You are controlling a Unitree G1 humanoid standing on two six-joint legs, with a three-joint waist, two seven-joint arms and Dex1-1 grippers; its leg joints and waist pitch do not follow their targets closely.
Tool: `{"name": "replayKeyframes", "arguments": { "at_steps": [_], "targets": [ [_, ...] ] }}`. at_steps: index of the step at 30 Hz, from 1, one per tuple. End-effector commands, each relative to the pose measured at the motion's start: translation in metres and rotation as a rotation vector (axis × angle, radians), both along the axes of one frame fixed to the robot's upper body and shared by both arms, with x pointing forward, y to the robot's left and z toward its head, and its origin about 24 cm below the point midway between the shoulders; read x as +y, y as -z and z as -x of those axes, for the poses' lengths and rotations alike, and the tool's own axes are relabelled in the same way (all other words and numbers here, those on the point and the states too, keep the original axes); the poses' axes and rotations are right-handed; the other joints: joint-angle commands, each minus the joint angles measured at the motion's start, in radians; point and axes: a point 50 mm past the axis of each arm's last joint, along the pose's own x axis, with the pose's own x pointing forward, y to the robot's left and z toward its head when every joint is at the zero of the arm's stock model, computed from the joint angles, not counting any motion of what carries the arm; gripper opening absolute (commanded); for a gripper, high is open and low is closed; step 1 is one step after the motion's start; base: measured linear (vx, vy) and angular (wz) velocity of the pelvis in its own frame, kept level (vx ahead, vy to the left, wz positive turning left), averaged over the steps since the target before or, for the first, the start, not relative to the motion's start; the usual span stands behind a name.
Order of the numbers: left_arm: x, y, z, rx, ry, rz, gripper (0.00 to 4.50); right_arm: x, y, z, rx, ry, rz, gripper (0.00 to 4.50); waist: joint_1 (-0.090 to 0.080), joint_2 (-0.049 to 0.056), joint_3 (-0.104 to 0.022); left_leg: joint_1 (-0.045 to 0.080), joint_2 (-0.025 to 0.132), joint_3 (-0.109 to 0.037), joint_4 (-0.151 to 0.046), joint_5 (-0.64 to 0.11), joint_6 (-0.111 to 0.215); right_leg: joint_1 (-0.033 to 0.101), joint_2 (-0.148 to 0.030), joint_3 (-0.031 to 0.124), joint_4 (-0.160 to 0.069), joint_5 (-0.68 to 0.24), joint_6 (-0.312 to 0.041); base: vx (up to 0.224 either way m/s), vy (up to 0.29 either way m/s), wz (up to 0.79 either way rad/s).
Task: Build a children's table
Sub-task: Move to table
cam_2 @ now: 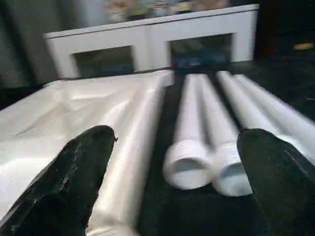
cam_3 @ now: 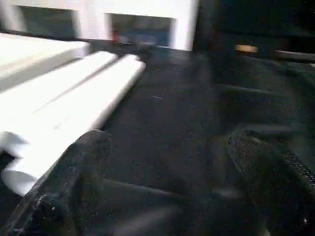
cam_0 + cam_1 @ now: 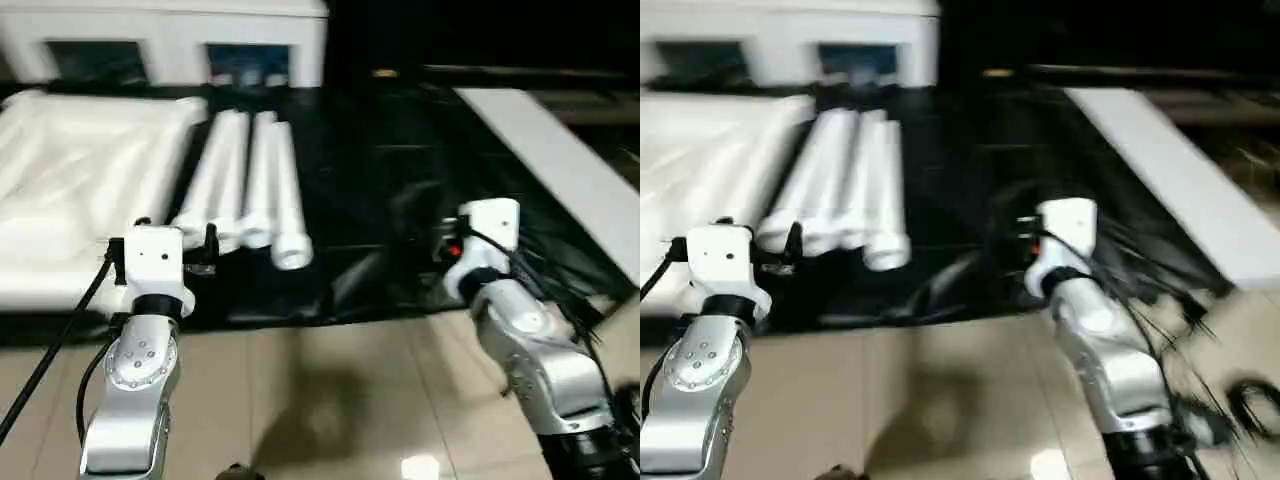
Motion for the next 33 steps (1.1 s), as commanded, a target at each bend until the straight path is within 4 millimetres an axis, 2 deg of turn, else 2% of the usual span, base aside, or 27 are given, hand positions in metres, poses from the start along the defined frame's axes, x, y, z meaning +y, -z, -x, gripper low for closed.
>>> {"name": "replayKeyframes", "arguments": {
  "at_steps": [1, 4, 5, 7, 8, 9, 10, 11, 12, 13, 15, 17, 18, 19, 20, 21, 22, 23, 24, 25, 26, 27, 29, 30, 31, 32, 33],
  "targets": [
    [-0.004, -0.006, -0.002, -0.028, 0.019, -0.009, 4.5, -0.004, 0.003, 0.0, 0.006, 0.005, 0.002, 4.21, -0.001, 0.027, -0.038, 0.015, 0.026, -0.049, -0.122, -0.262, 0.164, 0.045, -0.017, 0.013, -0.037, -0.223, -0.209, -0.019, 0.011, 0.51],
    [-0.006, -0.008, -0.004, -0.033, 0.032, -0.023, 4.5, -0.005, 0.004, 0.001, 0.007, 0.02, 0.006, 4.21, 0.011, 0.021, -0.034, -0.003, -0.008, -0.038, -0.12, -0.361, 0.081, 0.067, -0.068, 0.026, -0.074, -0.356, -0.203, -0.029, 0.008, 0.53],
    [-0.006, -0.01, -0.006, -0.036, 0.039, -0.018, 4.5, -0.007, 0.005, 0.003, 0.008, 0.031, 0.003, 4.21, 0.025, 0.02, -0.032, -0.012, -0.004, -0.024, -0.073, -0.332, 0.081, 0.087, -0.152, 0.051, -0.122, -0.467, -0.187, -0.04, 0.005, 0.54],
    [-0.007, -0.011, -0.009, -0.037, 0.048, -0.021, 4.5, -0.009, 0.004, 0.004, -0.005, 0.052, 0.0, 4.21, 0.032, 0.008, -0.015, -0.027, 0.069, -0.021, 0.105, -0.162, 0.067, 0.109, -0.352, 0.098, -0.222, -0.558, -0.147, -0.026, 0.114, 0.44],
    [-0.007, -0.011, -0.01, -0.036, 0.05, -0.027, 4.5, -0.01, 0.003, 0.004, -0.013, 0.065, -0.007, 4.21, 0.024, 0.014, -0.014, -0.036, 0.087, -0.032, 0.133, -0.149, 0.046, 0.123, -0.384, 0.084, -0.225, -0.554, -0.134, -0.01, 0.162, 0.35],
    [-0.009, -0.012, -0.012, -0.038, 0.074, -0.018, 4.5, -0.015, 0.003, 0.004, -0.004, 0.108, 0.002, 4.21, 0.015, 0.048, -0.014, 0.019, 0.103, -0.042, 0.091, -0.167, -0.016, 0.089, -0.309, 0.096, -0.186, -0.546, -0.153, 0.015, 0.24, 0.11],
    [-0.009, -0.013, -0.014, -0.04, 0.084, -0.024, 4.5, -0.019, 0.002, 0.003, -0.007, 0.143, 0.06, 4.21, 0.01, 0.064, -0.028, 0.052, 0.068, -0.012, -0.033, -0.216, 0.038, 0.106, -0.13, 0.022, -0.116, -0.523, -0.198, 0.008, 0.283, 0.19],
    [-0.01, -0.013, -0.014, -0.041, 0.087, -0.025, 4.5, -0.02, 0.002, 0.003, -0.01, 0.155, 0.079, 4.21, -0.007, 0.064, -0.034, 0.108, 0.044, 0.024, -0.073, -0.176, 0.105, 0.041, -0.017, -0.002, -0.055, -0.421, -0.192, 0.008, 0.283, 0.19],
    [-0.011, -0.014, -0.017, -0.043, 0.096, -0.028, 4.5, -0.027, 0.001, 0.002, -0.025, 0.211, 0.16, 4.21, -0.049, 0.099, -0.069, 0.175, 0.054, -0.01, -0.092, -0.039, 0.237, -0.055, 0.071, 0.014, 0.135, -0.252, -0.078, 0.011, 0.269, 0.18],
    [-0.011, -0.014, -0.019, -0.041, 0.101, -0.031, 4.5, -0.032, 0.002, 0.001, -0.007, 0.265, 0.151, 4.21, -0.035, 0.099, -0.067, 0.142, 0.081, -0.016, -0.093, 0.213, 0.377, -0.091, 0.058, 0.031, 0.184, -0.186, 0.037, -0.004, 0.244, -0.01],
    [-0.012, -0.014, -0.022, -0.041, 0.119, -0.046, 4.5, -0.039, -0.001, 0.001, -0.032, 0.322, 0.149, 4.21, -0.018, 0.072, -0.067, 0.102, 0.116, 0.029, -0.105, 0.351, 0.47, -0.106, 0.041, 0.037, 0.201, -0.118, 0.107, -0.025, 0.231, -0.04],
    [-0.012, -0.013, -0.024, -0.034, 0.122, -0.044, 4.5, -0.037, -0.002, 0.002, -0.063, 0.296, 0.113, 4.21, -0.004, 0.02, -0.067, 0.086, 0.101, 0.061, -0.111, 0.021, 0.316, -0.076, -0.037, 0.126, 0.093, -0.04, 0.055, -0.064, 0.198, -0.11],
    [-0.012, -0.012, -0.024, -0.029, 0.126, -0.041, 4.5, -0.037, -0.002, 0.004, -0.08, 0.287, 0.1, 4.21, 0.036, -0.037, -0.06, 0.008, -0.03, 0.058, 0.135, -0.267, 0.133, -0.044, -0.227, 0.297, -0.087, -0.269, 0.174, -0.043, 0.186, 0.04],
    [-0.012, -0.011, -0.025, -0.027, 0.128, -0.04, 4.5, -0.036, -0.003, 0.005, -0.091, 0.282, 0.093, 4.21, -0.011, -0.008, -0.057, -0.053, -0.054, -0.029, 0.221, -0.242, 0.003, 0.01, -0.229, 0.266, -0.071, -0.35, 0.155, -0.034, 0.194, -0.08],
    [-0.012, -0.01, -0.025, -0.021, 0.129, -0.039, 4.5, -0.038, -0.002, 0.006, -0.088, 0.31, 0.127, 4.21, 0.008, 0.009, -0.054, -0.053, -0.064, -0.036, 0.222, -0.221, -0.068, 0.016, -0.198, 0.24, -0.066, -0.403, 0.135, -0.034, 0.194, -0.08],
    [-0.013, -0.006, -0.025, -0.008, 0.128, -0.038, 4.5, -0.036, 0.0, 0.008, -0.041, 0.259, 0.064, 4.21, 0.004, -0.002, -0.043, -0.023, -0.049, -0.04, 0.213, -0.259, -0.096, 0.002, -0.175, 0.24, -0.085, -0.507, 0.002, -0.073, 0.232, -0.21],
    [-0.013, -0.006, -0.025, -0.007, 0.128, -0.037, 4.5, -0.036, 0.0, 0.008, -0.04, 0.256, 0.061, 4.21, 0.002, 0.001, -0.038, 0.021, -0.033, -0.029, 0.165, -0.214, -0.076, 0.003, -0.147, 0.199, -0.103, -0.613, -0.113, -0.088, 0.303, -0.02],
    [-0.013, -0.004, -0.024, -0.002, 0.125, -0.035, 4.5, -0.034, -0.001, 0.008, -0.032, 0.235, 0.043, 4.21, 0.004, 0.007, -0.04, 0.03, -0.025, -0.024, 0.125, -0.193, -0.044, 0.011, -0.129, 0.2, -0.11, -0.619, -0.159, -0.088, 0.303, -0.02],
    [-0.014, -0.003, -0.024, 0.0, 0.124, -0.03, 4.5, -0.033, -0.001, 0.008, -0.03, 0.225, 0.033, 4.21, -0.004, 0.039, -0.041, 0.053, 0.003, -0.025, 0.028, -0.173, 0.048, 0.008, -0.091, 0.176, -0.104, -0.579, -0.212, -0.082, 0.361, 0.06],
    [-0.014, -0.001, -0.023, 0.003, 0.122, -0.024, 4.5, -0.032, -0.001, 0.008, -0.03, 0.214, 0.025, 4.21, -0.039, 0.076, -0.036, 0.113, 0.024, -0.027, -0.07, -0.284, 0.156, -0.064, 0.043, 0.104, -0.015, -0.479, -0.171, -0.098, 0.344, 0.19],
    [-0.014, 0.0, -0.022, 0.004, 0.121, -0.022, 4.5, -0.031, -0.001, 0.008, -0.03, 0.209, 0.022, 4.21, -0.07, 0.087, -0.053, 0.144, 0.055, -0.038, -0.103, -0.32, 0.216, -0.087, 0.076, 0.08, 0.069, -0.349, -0.148, -0.098, 0.344, 0.19],
    [-0.015, 0.002, -0.02, 0.01, 0.118, -0.02, 4.5, -0.029, -0.002, 0.008, -0.031, 0.184, 0.021, 4.21, -0.085, 0.086, -0.05, 0.134, 0.078, -0.054, -0.133, -0.313, 0.308, -0.077, 0.066, 0.053, 0.157, -0.196, -0.108, -0.094, 0.328, 0.12],
    [-0.016, 0.006, -0.018, 0.018, 0.113, -0.012, 4.5, -0.027, 0.0, 0.007, -0.015, 0.159, -0.001, 4.21, -0.083, 0.071, -0.044, 0.149, 0.085, -0.041, -0.128, -0.262, 0.399, -0.094, 0.055, 0.034, 0.159, -0.142, -0.069, -0.071, 0.319, 0.0],
    [-0.017, 0.007, -0.017, 0.017, 0.113, -0.006, 4.5, -0.025, 0.0, 0.007, -0.011, 0.147, -0.004, 4.21, -0.078, 0.062, -0.046, 0.164, 0.106, 0.015, -0.135, -0.278, 0.334, -0.094, 0.032, 0.037, 0.138, -0.132, -0.05, -0.071, 0.265, -0.05],
    [-0.017, 0.008, -0.016, 0.021, 0.103, 0.003, 4.5, -0.024, -0.001, 0.006, -0.008, 0.133, 0.005, 4.21, -0.061, 0.014, -0.048, 0.17, 0.131, 0.075, -0.15, -0.386, 0.178, -0.076, -0.006, 0.069, 0.092, -0.143, -0.045, -0.078, 0.2, -0.25],
    [-0.016, 0.008, -0.015, 0.023, 0.092, 0.0, 4.5, -0.023, -0.001, 0.005, -0.008, 0.126, 0.017, 4.21, -0.051, -0.013, -0.056, 0.168, 0.12, 0.104, -0.137, -0.445, 0.091, -0.061, -0.033, 0.107, 0.051, -0.207, -0.051, -0.078, 0.2, -0.25],
    [-0.016, 0.007, -0.014, 0.018, 0.09, -0.007, 4.5, -0.022, -0.001, 0.004, -0.007, 0.122, 0.018, 4.21, 0.017, -0.029, -0.052, 0.151, 0.031, 0.121, 0.074, -0.448, -0.04, -0.06, -0.174, 0.304, -0.135, -0.535, -0.123, -0.042, 0.211, -0.38]
  ]
}}
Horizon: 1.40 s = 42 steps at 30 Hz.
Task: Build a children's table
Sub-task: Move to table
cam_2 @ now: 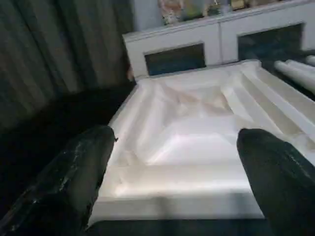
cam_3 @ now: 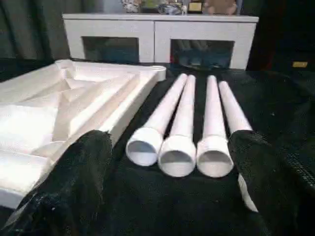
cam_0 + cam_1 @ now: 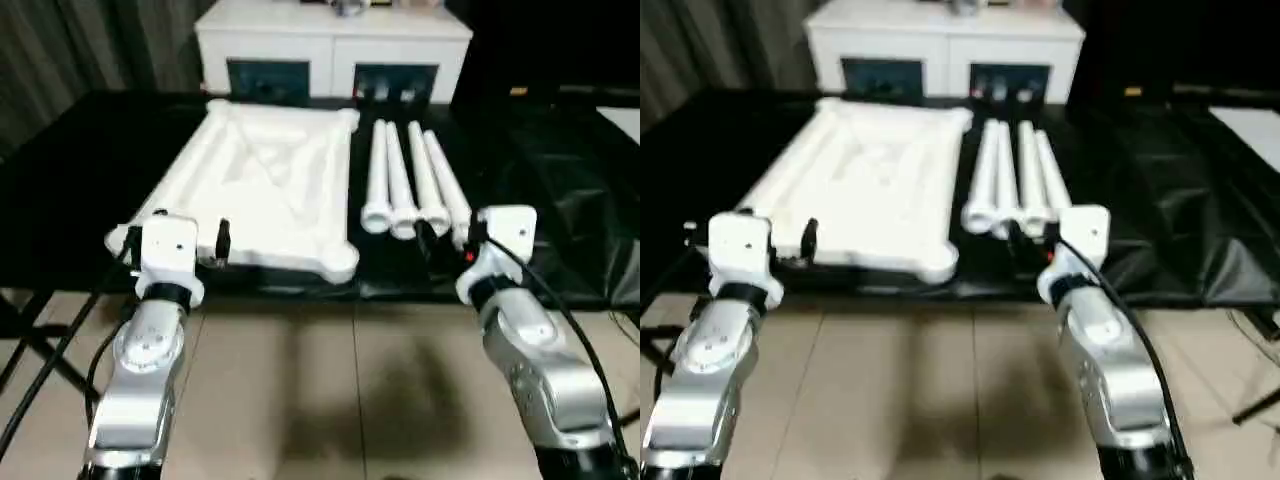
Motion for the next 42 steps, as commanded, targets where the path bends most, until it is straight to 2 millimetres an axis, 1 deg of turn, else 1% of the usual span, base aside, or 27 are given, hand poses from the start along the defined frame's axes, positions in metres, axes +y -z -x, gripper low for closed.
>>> {"name": "replayKeyframes", "arguments": {
  "at_steps": [1, 2, 3, 4, 6, 7, 8, 10, 11, 12, 13, 14, 16, 19, 20, 21, 22, 25, 27, 28, 30, 33, 35, 38, 39, 40, 42],
  "targets": [
    [0.001, -0.006, 0.002, -0.025, -0.014, -0.026, 4.5, 0.003, -0.002, -0.003, 0.008, -0.018, -0.007, 4.21, 0.024, -0.048, -0.048, -0.094, 0.06, -0.187, 0.084, -0.12, -0.049, 0.133, -0.226, 0.214, -0.184, -0.451, -0.118, 0.013, 0.254, -0.62],
    [0.001, -0.007, 0.002, -0.03, -0.02, -0.031, 4.5, 0.003, -0.003, -0.004, 0.006, -0.023, 0.001, 4.21, 0.05, -0.018, -0.065, -0.107, 0.09, -0.202, 0.052, -0.001, -0.057, 0.149, -0.229, 0.144, -0.166, -0.349, -0.169, 0.013, 0.254, -0.62],
    [0.001, -0.007, 0.002, -0.031, -0.029, -0.017, 4.5, 0.004, -0.003, -0.006, 0.007, -0.031, 0.011, 4.21, 0.01, 0.01, -0.045, -0.059, 0.134, -0.217, -0.09, 0.093, -0.125, 0.059, -0.055, 0.042, -0.113, -0.139, -0.167, -0.017, 0.21, -0.36],
    [0.001, -0.007, 0.002, -0.031, -0.029, -0.017, 4.5, 0.004, -0.003, -0.006, 0.007, -0.031, 0.011, 4.21, -0.018, 0.06, -0.061, 0.024, 0.228, -0.28, -0.133, 0.174, -0.196, -0.016, 0.015, 0.017, -0.044, 0.001, -0.085, -0.075, 0.161, 0.28],
    [0.003, -0.008, 0.002, -0.032, -0.066, 0.011, 4.5, 0.004, -0.004, -0.008, 0.008, -0.04, 0.01, 4.21, -0.034, 0.068, -0.061, 0.004, 0.294, -0.289, -0.179, 0.13, -0.269, -0.025, 0.008, -0.005, 0.03, -0.035, -0.001, -0.078, 0.144, 0.28],
    [0.003, -0.01, 0.002, -0.047, -0.07, 0.008, 4.5, 0.004, -0.004, -0.008, 0.009, -0.042, 0.009, 4.21, -0.025, 0.067, -0.062, 0.001, 0.301, -0.283, -0.186, 0.088, -0.231, -0.044, 0.009, -0.014, 0.051, -0.063, 0.024, -0.086, 0.062, 0.14],
    [0.003, -0.01, 0.002, -0.047, -0.07, 0.008, 4.5, 0.004, -0.004, -0.008, 0.009, -0.042, 0.009, 4.21, -0.021, 0.072, -0.069, 0.007, 0.289, -0.274, -0.174, 0.069, -0.195, -0.046, 0.009, -0.018, 0.05, -0.065, 0.031, -0.086, 0.062, 0.14],
    [0.003, -0.012, 0.001, -0.059, -0.077, 0.015, 4.5, 0.004, -0.004, -0.01, 0.013, -0.047, 0.012, 4.21, -0.02, 0.054, -0.083, 0.042, 0.242, -0.264, -0.154, 0.121, 0.028, -0.039, -0.005, -0.009, -0.003, -0.036, 0.007, -0.09, -0.033, 0.06],
    [0.002, -0.014, 0.0, -0.064, -0.081, 0.022, 4.5, 0.004, -0.004, -0.01, 0.015, -0.054, 0.013, 4.21, -0.017, 0.039, -0.08, 0.035, 0.225, -0.254, -0.152, 0.137, 0.091, -0.026, -0.01, -0.003, -0.026, -0.018, -0.01, -0.091, -0.06, 0.0],
    [0.003, -0.017, -0.001, -0.062, -0.086, 0.04, 4.5, 0.004, -0.005, -0.011, 0.016, -0.06, 0.016, 4.21, -0.002, 0.01, -0.07, -0.008, 0.175, -0.21, -0.133, 0.072, 0.169, 0.015, -0.041, 0.025, -0.097, 0.035, -0.056, -0.108, -0.122, -0.06],
    [0.003, -0.018, -0.001, -0.059, -0.086, 0.047, 4.5, 0.003, -0.005, -0.012, 0.017, -0.059, 0.018, 4.21, 0.024, -0.037, -0.075, -0.074, 0.087, -0.137, -0.079, 0.008, 0.11, 0.066, -0.117, 0.062, -0.161, 0.088, -0.079, -0.123, -0.128, -0.06],
    [0.003, -0.022, -0.002, -0.071, -0.075, 0.039, 4.5, 0.003, -0.005, -0.012, 0.017, -0.056, 0.019, 4.21, 0.05, -0.044, -0.07, -0.072, 0.085, -0.128, -0.062, 0.002, 0.063, 0.069, -0.146, 0.074, -0.179, 0.008, -0.04, -0.123, -0.128, -0.06],
    [0.002, -0.026, -0.004, -0.09, -0.058, 0.013, 4.5, 0.002, -0.005, -0.013, 0.02, -0.049, 0.009, 4.21, 0.057, -0.037, -0.059, -0.063, 0.116, -0.125, -0.104, -0.023, -0.049, 0.054, -0.1, 0.064, -0.184, -0.315, 0.058, -0.118, -0.108, -0.09],
    [0.002, -0.031, -0.004, -0.11, -0.046, 0.033, 4.5, 0.003, -0.005, -0.014, 0.029, -0.044, -0.015, 4.21, 0.033, -0.019, -0.047, -0.04, 0.137, -0.126, -0.139, -0.234, -0.135, 0.029, -0.055, 0.038, -0.185, -0.441, 0.034, -0.102, -0.044, -0.09],
    [0.003, -0.032, -0.005, -0.112, -0.051, 0.047, 4.5, 0.003, -0.005, -0.014, 0.031, -0.044, -0.006, 4.21, 0.025, -0.004, -0.05, 0.006, 0.147, -0.104, -0.117, -0.284, -0.176, -0.01, -0.025, 0.061, -0.208, -0.469, 0.058, -0.11, 0.004, -0.09],
    [0.003, -0.032, -0.006, -0.108, -0.052, 0.036, 4.5, 0.004, -0.005, -0.015, 0.027, -0.048, 0.005, 4.21, 0.013, -0.01, -0.036, 0.038, 0.136, -0.103, -0.115, -0.432, -0.206, -0.019, 0.001, 0.037, -0.216, -0.552, 0.064, -0.086, 0.038, -0.31],
    [0.003, -0.032, -0.006, -0.106, -0.043, 0.029, 4.5, 0.005, -0.006, -0.015, 0.022, -0.05, 0.005, 4.21, 0.015, -0.003, -0.031, 0.004, 0.143, -0.133, -0.158, -0.543, -0.174, 0.03, -0.021, 0.012, -0.204, -0.547, 0.047, -0.018, 0.077, -0.36],
    [0.001, -0.029, -0.006, -0.092, -0.03, 0.021, 4.5, 0.004, -0.006, -0.015, 0.016, -0.051, 0.009, 4.21, -0.015, 0.032, -0.015, 0.048, 0.165, -0.159, -0.198, -0.79, -0.152, 0.061, -0.004, -0.041, -0.196, -0.453, 0.009, -0.004, 0.085, -0.26],
    [-0.001, -0.027, -0.005, -0.08, -0.013, 0.022, 4.5, 0.004, -0.006, -0.016, 0.014, -0.051, 0.012, 4.21, -0.016, 0.042, -0.016, 0.028, 0.185, -0.165, -0.247, -0.845, -0.129, 0.117, -0.011, -0.041, -0.115, -0.273, -0.008, 0.007, 0.077, -0.25],
    [-0.001, -0.027, -0.005, -0.078, -0.011, 0.02, 4.5, 0.004, -0.007, -0.016, 0.014, -0.051, 0.013, 4.21, -0.021, 0.033, -0.012, 0.035, 0.183, -0.16, -0.245, -0.845, -0.125, 0.107, -0.017, -0.038, -0.126, -0.276, -0.011, 0.0, 0.0, 0.0],
    [-0.003, -0.026, -0.005, -0.07, -0.001, 0.03, 4.5, 0.004, -0.007, -0.015, 0.012, -0.049, 0.012, 4.21, -0.04, 0.009, -0.002, 0.089, 0.123, -0.109, -0.147, -0.729, -0.131, 0.059, -0.045, -0.056, -0.254, -0.65, 0.002, 0.03, -0.008, -0.04],
    [-0.004, -0.026, -0.006, -0.069, 0.003, 0.036, 4.5, 0.003, -0.007, -0.015, 0.011, -0.047, 0.017, 4.21, -0.019, 0.003, -0.025, 0.001, 0.119, -0.102, -0.128, -0.349, -0.064, 0.153, -0.108, -0.023, -0.268, -0.784, 0.059, 0.114, 0.006, -0.23],
    [-0.005, -0.026, -0.006, -0.068, 0.007, 0.039, 4.5, 0.003, -0.007, -0.015, 0.009, -0.048, 0.022, 4.21, -0.013, 0.013, -0.035, -0.004, 0.127, -0.105, -0.153, -0.252, -0.054, 0.157, -0.08, -0.027, -0.25, -0.59, 0.01, 0.113, 0.012, -0.15],
    [-0.006, -0.025, -0.005, -0.063, 0.012, 0.043, 4.5, 0.003, -0.007, -0.014, 0.013, -0.048, -0.007, 4.21, -0.031, 0.023, -0.049, 0.038, 0.144, -0.114, -0.167, -0.203, -0.015, 0.136, -0.04, -0.034, -0.198, -0.235, -0.127, 0.134, 0.022, -0.01],
    [-0.007, -0.024, -0.005, -0.063, 0.016, 0.044, 4.5, 0.003, -0.007, -0.014, 0.014, -0.049, -0.008, 4.21, -0.043, 0.04, -0.054, 0.161, 0.196, -0.119, -0.176, -0.243, -0.061, 0.052, -0.021, -0.032, -0.146, -0.122, -0.183, 0.219, 0.016, -0.11],
    [-0.007, -0.024, -0.005, -0.062, 0.018, 0.044, 4.5, 0.002, -0.007, -0.015, 0.012, -0.046, -0.006, 4.21, -0.056, 0.028, -0.043, 0.198, 0.244, -0.118, -0.193, -0.271, -0.115, 0.002, -0.02, -0.031, -0.091, -0.039, -0.172, 0.249, 0.01, -0.39],
    [-0.008, -0.024, -0.005, -0.062, 0.019, 0.044, 4.5, 0.002, -0.008, -0.016, 0.008, -0.044, 0.001, 4.21, -0.044, 0.009, -0.04, 0.205, 0.212, -0.059, -0.183, -0.257, -0.132, -0.004, -0.038, -0.022, -0.086, 0.042, -0.171, 0.234, 0.001, -0.5]
  ]
}}
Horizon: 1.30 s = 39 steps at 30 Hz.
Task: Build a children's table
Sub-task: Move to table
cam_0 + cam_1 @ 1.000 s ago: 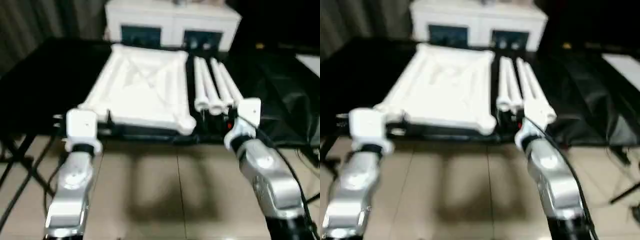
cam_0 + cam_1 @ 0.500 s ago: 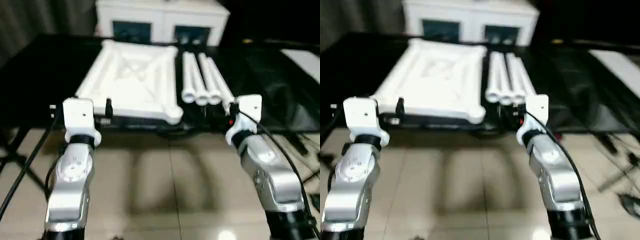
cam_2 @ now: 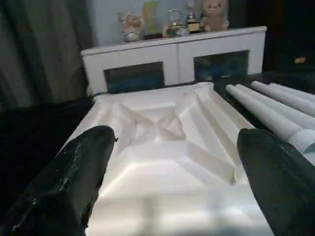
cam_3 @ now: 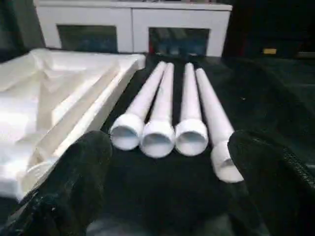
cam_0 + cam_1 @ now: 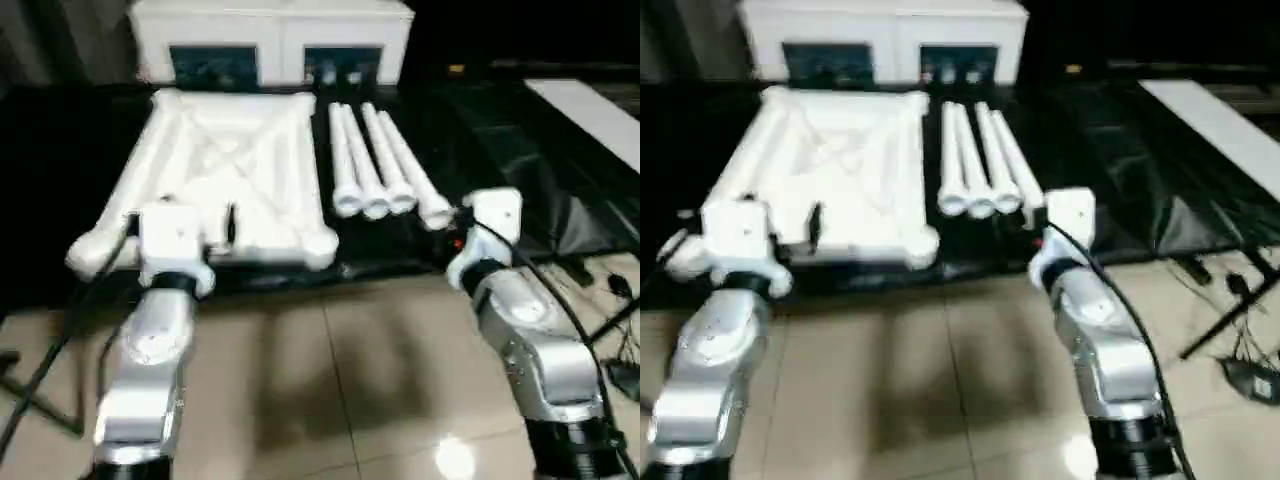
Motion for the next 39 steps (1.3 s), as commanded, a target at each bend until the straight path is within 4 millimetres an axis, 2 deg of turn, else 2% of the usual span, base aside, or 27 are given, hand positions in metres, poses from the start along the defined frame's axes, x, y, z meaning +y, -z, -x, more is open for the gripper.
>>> {"name": "replayKeyframes", "arguments": {
  "at_steps": [1, 2, 3, 5, 6, 7, 9, 10, 12, 14, 15, 17, 18, 19, 20, 21, 22, 25, 27, 28, 29, 30, 32, 34, 36, 37, 39],
  "targets": [
    [-0.011, 0.0, -0.002, 0.005, 0.04, 0.014, 4.5, -0.011, -0.001, 0.0, -0.003, 0.035, 0.033, 4.21, 0.022, -0.049, -0.062, -0.088, -0.065, -0.004, -0.019, -0.197, 0.064, 0.125, -0.015, 0.086, -0.086, 0.148, -0.129, 0.234, 0.021, -0.39],
    [-0.011, 0.0, -0.002, 0.005, 0.041, 0.015, 4.5, -0.011, -0.001, -0.001, -0.007, 0.035, 0.042, 4.21, 0.056, -0.018, -0.082, -0.115, -0.084, -0.02, 0.035, -0.183, 0.118, 0.178, -0.084, 0.154, -0.115, 0.177, -0.185, 0.234, 0.021, -0.39],
    [-0.011, 0.0, -0.001, 0.005, 0.041, 0.015, 4.5, -0.011, -0.001, -0.001, -0.007, 0.034, 0.043, 4.21, 0.074, -0.025, -0.101, -0.219, -0.05, -0.089, 0.146, -0.091, 0.162, 0.253, -0.177, 0.232, -0.124, 0.333, -0.304, 0.235, 0.069, -0.05],
    [-0.01, 0.0, -0.001, 0.005, 0.04, 0.01, 4.5, -0.011, -0.001, 0.0, -0.007, 0.033, 0.038, 4.21, 0.082, -0.015, -0.088, -0.28, -0.004, -0.143, 0.138, 0.023, 0.129, 0.238, -0.139, 0.197, -0.09, 0.664, -0.296, 0.14, 0.103, 0.01],
    [-0.01, 0.0, -0.001, 0.005, 0.039, 0.01, 4.5, -0.011, -0.001, 0.0, -0.007, 0.033, 0.036, 4.21, 0.068, 0.033, -0.084, -0.23, 0.002, -0.143, 0.022, 0.214, 0.142, 0.187, -0.021, 0.069, -0.061, 0.593, -0.178, -0.059, 0.089, 0.02],
    [-0.01, 0.0, -0.002, 0.005, 0.038, 0.008, 4.5, -0.011, -0.001, 0.0, -0.008, 0.034, 0.036, 4.21, 0.016, 0.108, -0.086, -0.051, 0.029, -0.215, -0.019, 0.302, 0.247, 0.017, 0.093, -0.042, 0.033, 0.098, -0.019, -0.042, 0.014, -0.33],
    [-0.007, 0.0, -0.002, 0.005, 0.031, 0.001, 4.5, -0.009, -0.002, -0.001, -0.013, 0.015, 0.042, 4.21, 0.004, 0.072, -0.078, -0.018, 0.123, -0.308, -0.021, 0.311, 0.5, -0.077, 0.039, -0.003, 0.131, -0.175, 0.095, 0.054, 0.002, -0.3],
    [-0.007, -0.001, -0.002, 0.005, 0.031, 0.0, 4.5, -0.009, -0.003, 0.0, -0.017, 0.008, 0.059, 4.21, 0.001, 0.057, -0.075, -0.02, 0.114, -0.268, -0.029, 0.166, 0.493, -0.096, 0.027, 0.013, 0.139, -0.083, 0.139, 0.166, 0.011, 0.05],
    [-0.005, -0.001, -0.001, 0.004, 0.028, -0.006, 4.5, -0.005, -0.004, 0.0, -0.023, -0.032, 0.108, 4.21, 0.001, 0.023, -0.059, -0.061, 0.021, -0.305, -0.06, 0.081, 0.616, -0.083, 0.04, 0.026, 0.106, -0.011, 0.169, 0.135, 0.009, 0.09],
    [-0.004, -0.001, -0.001, 0.005, 0.028, -0.012, 4.5, -0.003, -0.004, 0.001, -0.032, -0.045, 0.125, 4.21, 0.027, -0.069, -0.042, -0.195, -0.136, -0.183, 0.038, -0.128, 0.415, 0.052, -0.07, 0.142, -0.139, -0.109, 0.232, 0.078, -0.053, 0.52],
    [-0.004, -0.001, -0.001, 0.006, 0.027, -0.014, 4.5, -0.003, -0.004, 0.001, -0.033, -0.043, 0.113, 4.21, 0.046, -0.039, -0.053, -0.215, -0.099, -0.168, 0.19, -0.07, 0.31, 0.108, -0.226, 0.144, -0.187, -0.326, 0.218, 0.108, -0.062, 0.53],
    [-0.003, -0.001, 0.0, 0.007, 0.026, -0.018, 4.5, -0.003, -0.004, 0.001, -0.028, -0.034, 0.091, 4.21, 0.038, -0.034, -0.044, -0.239, -0.072, -0.158, 0.181, 0.021, 0.188, 0.122, -0.211, 0.058, -0.199, -0.382, 0.132, 0.134, 0.005, 0.4],
    [-0.002, -0.001, 0.0, 0.008, 0.026, -0.02, 4.5, -0.005, -0.003, 0.001, -0.019, -0.016, 0.051, 4.21, 0.021, 0.01, -0.042, -0.15, -0.035, -0.154, 0.11, 0.025, 0.121, 0.087, -0.156, 0.049, -0.21, -0.482, -0.024, 0.137, 0.041, 0.37],
    [-0.002, -0.001, 0.0, 0.008, 0.026, -0.02, 4.5, -0.005, -0.003, 0.001, -0.019, -0.016, 0.051, 4.21, 0.02, -0.007, -0.031, -0.164, -0.027, -0.139, 0.073, 0.031, 0.126, 0.112, -0.122, 0.019, -0.21, -0.507, -0.091, 0.181, 0.074, 0.19],
    [-0.002, -0.001, -0.001, 0.009, 0.029, -0.022, 4.5, -0.006, -0.003, 0.001, -0.015, -0.004, 0.032, 4.21, 0.021, 0.057, -0.057, -0.115, 0.002, -0.138, -0.02, 0.058, 0.105, 0.131, -0.034, -0.03, -0.171, -0.347, -0.109, 0.181, 0.074, 0.19],
    [-0.002, -0.001, -0.001, 0.011, 0.036, -0.025, 4.5, -0.007, -0.002, 0.001, -0.014, -0.002, 0.031, 4.21, -0.021, 0.082, -0.046, -0.004, 0.09, -0.242, -0.089, -0.206, 0.166, -0.002, 0.046, -0.038, -0.005, -0.215, -0.048, 0.211, 0.1, 0.15],
    [-0.003, -0.001, -0.001, 0.012, 0.038, -0.025, 4.5, -0.007, -0.002, 0.002, -0.014, -0.002, 0.033, 4.21, -0.023, 0.073, -0.076, 0.047, 0.115, -0.279, -0.069, -0.218, 0.229, -0.053, 0.034, -0.014, 0.055, -0.126, 0.027, 0.201, 0.087, 0.12],
    [-0.006, -0.001, -0.002, 0.016, 0.061, -0.028, 4.5, -0.009, 0.0, 0.004, -0.011, 0.005, 0.041, 4.21, -0.009, 0.068, -0.061, 0.015, 0.07, -0.209, -0.073, -0.013, 0.343, -0.113, 0.027, -0.021, 0.088, 0.033, 0.123, 0.185, 0.067, 0.06],
    [-0.008, 0.0, -0.002, 0.018, 0.071, -0.031, 4.5, -0.009, 0.001, 0.004, -0.01, 0.006, 0.044, 4.21, -0.015, 0.032, -0.052, -0.004, 0.037, -0.157, -0.085, -0.012, 0.361, -0.102, 0.001, -0.001, 0.017, 0.161, 0.07, 0.17, 0.014, 0.0],
    [-0.009, 0.0, -0.002, 0.02, 0.077, -0.034, 4.5, -0.009, 0.001, 0.005, -0.007, 0.005, 0.043, 4.21, -0.007, -0.023, -0.056, -0.032, -0.033, -0.109, -0.061, -0.15, 0.319, -0.035, -0.032, 0.051, -0.077, 0.118, 0.028, 0.166, -0.081, 0.06],
    [-0.01, 0.0, -0.002, 0.023, 0.091, -0.038, 4.5, -0.01, 0.0, 0.006, -0.011, -0.003, 0.045, 4.21, 0.014, -0.03, -0.05, -0.057, -0.075, -0.081, -0.015, -0.215, 0.284, 0.009, -0.079, 0.108, -0.131, -0.105, -0.03, 0.166, -0.081, 0.06],
    [-0.012, 0.001, -0.002, 0.031, 0.105, -0.039, 4.5, -0.01, 0.0, 0.006, -0.014, -0.011, 0.046, 4.21, 0.043, -0.052, -0.072, -0.113, -0.102, -0.113, 0.117, -0.131, 0.227, 0.107, -0.172, 0.206, -0.174, -0.29, -0.192, 0.199, -0.065, 0.1],
    [-0.015, 0.005, -0.001, 0.056, 0.142, -0.052, 4.5, -0.008, -0.002, 0.007, -0.024, -0.053, 0.046, 4.21, 0.046, -0.041, -0.075, -0.191, -0.09, -0.141, 0.157, 0.037, 0.141, 0.147, -0.15, 0.178, -0.13, -0.055, -0.288, 0.208, -0.022, -0.04],
    [-0.016, 0.007, -0.001, 0.069, 0.162, -0.053, 4.5, -0.007, -0.003, 0.008, -0.029, -0.082, 0.051, 4.21, 0.056, -0.008, -0.074, -0.202, -0.058, -0.158, 0.077, 0.312, 0.081, 0.101, -0.097, 0.088, -0.082, 0.502, -0.324, 0.108, -0.007, -0.06],
    [-0.021, 0.012, 0.002, 0.102, 0.251, -0.052, 4.5, -0.003, -0.006, 0.012, -0.042, -0.176, 0.065, 4.21, 0.059, 0.062, -0.086, -0.156, -0.016, -0.149, -0.012, 0.582, 0.131, 0.043, 0.013, 0.013, -0.04, 0.547, -0.147, 0.0, 0.017, -0.08],
    [-0.024, 0.014, 0.004, 0.115, 0.32, -0.039, 4.5, -0.001, -0.007, 0.015, -0.049, -0.226, 0.069, 4.21, 0.038, 0.072, -0.085, -0.145, 0.062, -0.192, -0.005, 0.575, 0.207, 0.0, 0.014, 0.022, -0.006, 0.379, -0.072, -0.027, 0.066, -0.07],
    [-0.025, 0.014, 0.011, 0.118, 0.457, -0.039, 4.5, 0.001, -0.009, 0.022, -0.042, -0.345, 0.078, 4.21, 0.051, 0.068, -0.092, -0.129, 0.068, -0.188, 0.007, 0.507, 0.227, -0.013, -0.016, 0.043, -0.029, 0.289, -0.069, 0.001, 0.079, -0.06]
  ]
}}
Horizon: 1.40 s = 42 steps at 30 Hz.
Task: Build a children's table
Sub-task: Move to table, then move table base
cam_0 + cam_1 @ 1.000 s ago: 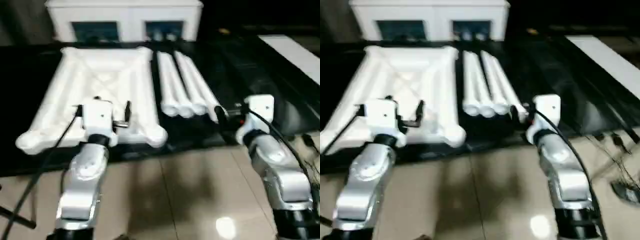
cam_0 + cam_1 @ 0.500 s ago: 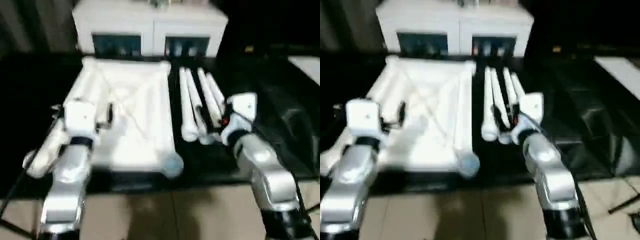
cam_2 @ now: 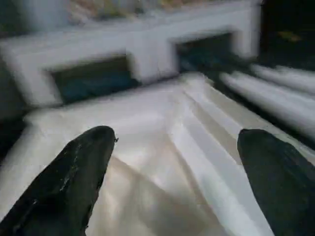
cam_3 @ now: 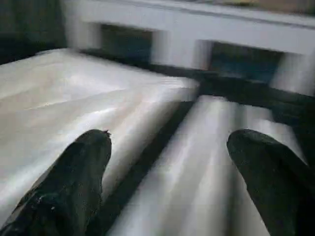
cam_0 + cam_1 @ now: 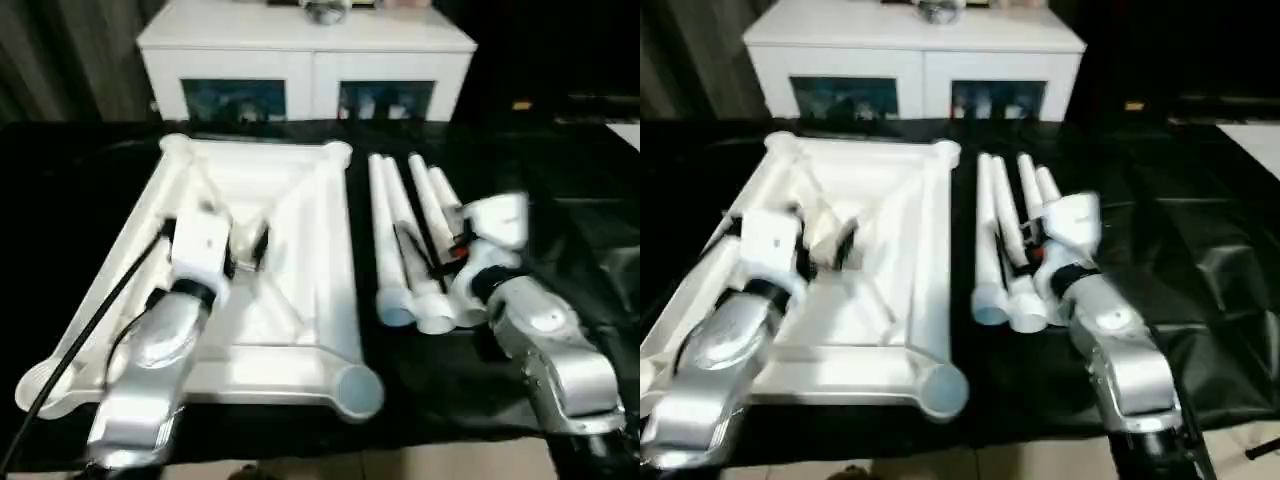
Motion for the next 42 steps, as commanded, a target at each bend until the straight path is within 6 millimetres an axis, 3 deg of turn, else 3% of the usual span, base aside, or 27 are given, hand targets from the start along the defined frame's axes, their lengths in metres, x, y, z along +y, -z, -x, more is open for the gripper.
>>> {"name": "replayKeyframes", "arguments": {
  "at_steps": [1, 2, 3, 4, 5, 6, 7, 8, 9, 11, 12, 13, 15, 16, 19, 20, 24, 25, 27, 35, 38, 40, 42],
  "targets": [
    [-0.006, -0.005, 0.005, 0.007, 0.167, 0.034, 4.5, -0.002, -0.006, 0.008, -0.007, -0.107, -0.003, 4.21, -0.001, 0.014, -0.063, 0.051, 0.078, -0.017, -0.068, 0.287, 0.145, 0.019, -0.08, 0.04, -0.047, 0.253, -0.158, -0.013, 0.091, -0.03],
    [-0.004, -0.005, 0.006, 0.012, 0.205, 0.028, 4.5, -0.002, -0.007, 0.01, -0.004, -0.138, -0.001, 4.21, 0.005, 0.012, -0.058, 0.044, 0.07, -0.003, -0.078, 0.18, 0.126, 0.024, -0.087, 0.043, -0.057, 0.221, -0.173, -0.013, 0.091, -0.03],
    [-0.003, -0.006, 0.008, 0.019, 0.252, 0.02, 4.5, -0.001, -0.008, 0.013, -0.001, -0.174, 0.001, 4.21, 0.01, 0.011, -0.05, 0.043, 0.069, 0.009, -0.099, -0.042, 0.068, 0.026, -0.091, 0.047, -0.07, 0.118, -0.194, -0.05, 0.062, 0.01],
    [-0.001, -0.007, 0.011, 0.046, 0.323, 0.019, 4.5, -0.002, -0.008, 0.016, 0.02, -0.219, -0.007, 4.21, 0.008, 0.006, -0.038, 0.052, 0.067, 0.017, -0.119, -0.237, 0.015, 0.027, -0.091, 0.049, -0.086, -0.027, -0.195, -0.061, 0.034, 0.03],
    [-0.001, -0.007, 0.011, 0.046, 0.323, 0.019, 4.5, -0.002, -0.008, 0.016, 0.02, -0.219, -0.007, 4.21, 0.008, 0.006, -0.034, 0.061, 0.067, 0.022, -0.126, -0.323, -0.012, 0.021, -0.091, 0.051, -0.093, -0.11, -0.188, -0.061, 0.034, 0.03],
    [0.001, -0.007, 0.013, 0.078, 0.389, 0.008, 4.5, -0.002, -0.008, 0.018, 0.037, -0.26, -0.006, 4.21, 0.0, 0.002, -0.025, 0.068, 0.066, 0.024, -0.136, -0.439, -0.054, 0.017, -0.095, 0.056, -0.106, -0.25, -0.164, -0.072, 0.031, -0.04],
    [0.003, -0.007, 0.014, 0.111, 0.444, 0.002, 4.5, -0.002, -0.008, 0.02, 0.051, -0.295, -0.001, 4.21, 0.001, 0.006, -0.02, 0.074, 0.065, 0.024, -0.141, -0.512, -0.086, 0.009, -0.102, 0.062, -0.118, -0.366, -0.13, -0.082, 0.036, -0.1],
    [0.005, -0.007, 0.015, 0.156, 0.515, -0.005, 4.5, -0.001, -0.008, 0.023, 0.065, -0.347, 0.009, 4.21, 0.0, 0.003, -0.018, 0.08, 0.063, 0.025, -0.141, -0.541, -0.095, 0.004, -0.104, 0.063, -0.125, -0.412, -0.114, -0.082, 0.036, -0.1],
    [0.006, -0.007, 0.015, 0.167, 0.53, -0.012, 4.5, -0.001, -0.008, 0.023, 0.069, -0.358, 0.012, 4.21, 0.001, 0.008, -0.018, 0.082, 0.062, 0.021, -0.144, -0.566, -0.104, 0.002, -0.105, 0.066, -0.13, -0.455, -0.087, -0.07, 0.029, -0.11],
    [0.009, -0.003, 0.016, 0.248, 0.632, -0.064, 4.5, -0.001, -0.008, 0.027, 0.092, -0.429, 0.038, 4.21, -0.002, 0.007, -0.02, 0.076, 0.061, 0.02, -0.15, -0.56, -0.103, 0.007, -0.106, 0.064, -0.13, -0.449, -0.068, -0.054, 0.024, -0.15],
    [0.011, 0.0, 0.015, 0.303, 0.691, -0.105, 4.5, -0.002, -0.007, 0.028, 0.109, -0.467, 0.059, 4.21, -0.003, 0.009, -0.02, 0.079, 0.058, 0.02, -0.151, -0.565, -0.096, 0.002, -0.105, 0.064, -0.136, -0.464, -0.056, -0.05, 0.014, -0.1],
    [0.012, 0.002, 0.015, 0.325, 0.715, -0.123, 4.5, -0.003, -0.007, 0.029, 0.116, -0.482, 0.067, 4.21, -0.005, 0.008, -0.018, 0.082, 0.059, 0.021, -0.151, -0.571, -0.096, -0.002, -0.107, 0.067, -0.136, -0.466, -0.058, 0.0, 0.0, 0.0],
    [0.015, 0.008, 0.01, 0.387, 0.794, -0.2, 4.5, -0.006, -0.006, 0.033, 0.146, -0.547, 0.106, 4.21, -0.009, 0.008, -0.02, 0.079, 0.059, 0.019, -0.153, -0.562, -0.092, 0.003, -0.11, 0.065, -0.137, -0.464, -0.063, 0.0, 0.0, 0.0],
    [0.016, 0.009, 0.009, 0.394, 0.801, -0.209, 4.5, -0.006, -0.006, 0.033, 0.15, -0.556, 0.115, 4.21, -0.011, 0.002, -0.02, 0.078, 0.06, 0.021, -0.154, -0.554, -0.089, 0.004, -0.111, 0.066, -0.137, -0.455, -0.067, 0.0, 0.0, 0.0],
    [0.02, 0.013, 0.0, 0.445, 0.858, -0.269, 4.5, -0.012, -0.002, 0.038, 0.197, -0.619, 0.183, 4.21, -0.011, 0.007, -0.029, 0.074, 0.063, 0.026, -0.157, -0.473, -0.072, 0.014, -0.111, 0.065, -0.129, -0.339, -0.101, 0.0, 0.0, 0.0],
    [0.02, 0.013, 0.0, 0.451, 0.863, -0.272, 4.23, -0.013, -0.001, 0.039, 0.204, -0.627, 0.19, 4.22, -0.011, 0.006, -0.03, 0.071, 0.064, 0.027, -0.157, -0.459, -0.069, 0.015, -0.112, 0.065, -0.126, -0.315, -0.11, 0.0, 0.0, 0.0],
    [0.027, 0.015, -0.008, 0.488, 0.875, -0.318, 4.1, -0.017, 0.001, 0.044, 0.23, -0.667, 0.242, 4.22, -0.011, 0.003, -0.027, 0.077, 0.065, 0.038, -0.15, -0.438, -0.046, 0.009, -0.116, 0.068, -0.132, -0.334, -0.137, 0.0, 0.0, 0.0],
    [0.029, 0.016, -0.009, 0.505, 0.885, -0.327, 3.97, -0.017, 0.002, 0.045, 0.236, -0.675, 0.248, 4.22, -0.009, 0.003, -0.03, 0.083, 0.066, 0.04, -0.147, -0.433, -0.042, 0.004, -0.116, 0.07, -0.133, -0.337, -0.139, 0.0, 0.0, 0.0],
    [0.034, 0.019, -0.012, 0.536, 0.899, -0.354, 3.78, -0.016, 0.002, 0.047, 0.249, -0.701, 0.258, 4.22, -0.008, 0.002, -0.03, 0.078, 0.067, 0.041, -0.149, -0.409, -0.035, 0.009, -0.114, 0.069, -0.13, -0.314, -0.144, 0.0, 0.0, 0.0],
    [0.043, 0.024, -0.011, 0.606, 0.921, -0.408, 3.2, -0.012, 0.002, 0.049, 0.255, -0.743, 0.262, 4.22, -0.005, -0.001, -0.042, 0.072, 0.074, 0.054, -0.141, -0.282, 0.002, 0.018, -0.114, 0.066, -0.111, -0.132, -0.196, 0.021, -0.004, -0.01],
    [0.044, 0.025, -0.011, 0.618, 0.932, -0.417, 2.91, -0.01, 0.002, 0.047, 0.251, -0.748, 0.267, 4.22, -0.002, 0.002, -0.052, 0.071, 0.073, 0.058, -0.131, -0.177, 0.033, 0.022, -0.109, 0.061, -0.094, 0.025, -0.227, 0.064, -0.011, -0.02],
    [0.045, 0.025, -0.012, 0.615, 0.927, -0.438, 2.8, -0.01, 0.002, 0.047, 0.248, -0.748, 0.271, 4.22, -0.001, 0.001, -0.055, 0.066, 0.071, 0.061, -0.122, -0.098, 0.072, 0.026, -0.108, 0.058, -0.084, 0.146, -0.248, 0.028, -0.002, -0.01],
    [0.047, 0.026, -0.014, 0.607, 0.901, -0.464, 2.57, -0.01, 0.001, 0.046, 0.245, -0.748, 0.274, 4.22, 0.0, -0.001, -0.054, 0.067, 0.071, 0.062, -0.12, -0.096, 0.087, 0.027, -0.108, 0.058, -0.084, 0.149, -0.255, 0.0, 0.0, 0.0]
  ]
}}
